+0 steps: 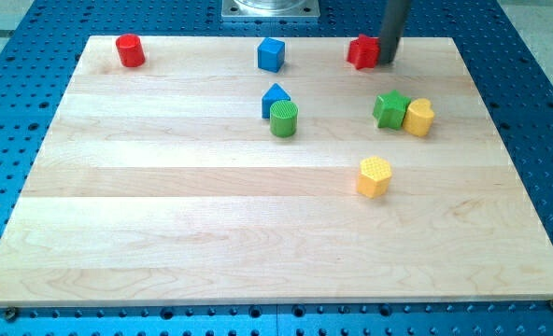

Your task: Move the red star into the green star

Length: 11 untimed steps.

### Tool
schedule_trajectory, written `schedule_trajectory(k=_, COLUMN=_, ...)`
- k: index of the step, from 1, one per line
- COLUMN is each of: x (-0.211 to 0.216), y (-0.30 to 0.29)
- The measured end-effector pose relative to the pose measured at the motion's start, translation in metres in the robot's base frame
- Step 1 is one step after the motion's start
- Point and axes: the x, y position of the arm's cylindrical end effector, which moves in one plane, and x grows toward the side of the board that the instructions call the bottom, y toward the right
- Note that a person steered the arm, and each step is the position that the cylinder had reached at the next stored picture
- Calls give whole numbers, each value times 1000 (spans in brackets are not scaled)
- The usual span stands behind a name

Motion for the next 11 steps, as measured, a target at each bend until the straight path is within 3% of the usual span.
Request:
schedule_trajectory(k=2, x=-7, y=-5)
schedule_trajectory(k=3, x=-11, y=19)
schedule_trajectory(k=4, x=-33, y=27)
schedule_trajectory(k=6, x=-37, y=-31)
schedule_trajectory(k=9, x=18, y=-69)
schedule_trajectory(k=11, x=18, y=-69)
